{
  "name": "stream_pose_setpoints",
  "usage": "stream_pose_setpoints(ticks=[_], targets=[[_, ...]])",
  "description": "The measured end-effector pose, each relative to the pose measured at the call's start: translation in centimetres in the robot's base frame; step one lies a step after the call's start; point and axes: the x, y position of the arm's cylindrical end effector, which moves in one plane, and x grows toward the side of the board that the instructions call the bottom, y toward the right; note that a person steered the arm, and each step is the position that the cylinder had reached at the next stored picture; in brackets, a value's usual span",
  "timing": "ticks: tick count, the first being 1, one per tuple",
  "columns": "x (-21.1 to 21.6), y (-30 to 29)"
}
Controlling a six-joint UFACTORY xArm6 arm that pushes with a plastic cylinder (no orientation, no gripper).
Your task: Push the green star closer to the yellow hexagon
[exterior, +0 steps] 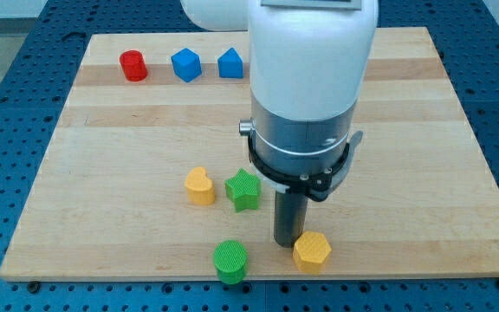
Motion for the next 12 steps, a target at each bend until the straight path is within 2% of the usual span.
stream_pose_setpoints(ticks=[1,3,5,6,10,11,12], targets=[[0.0,0.0],[-0.5,-7.2],[-9.5,-8.4],[-8.4,-5.2],[-7.0,-8.3],[-6.7,-4.8],[-6.2,-4.2]])
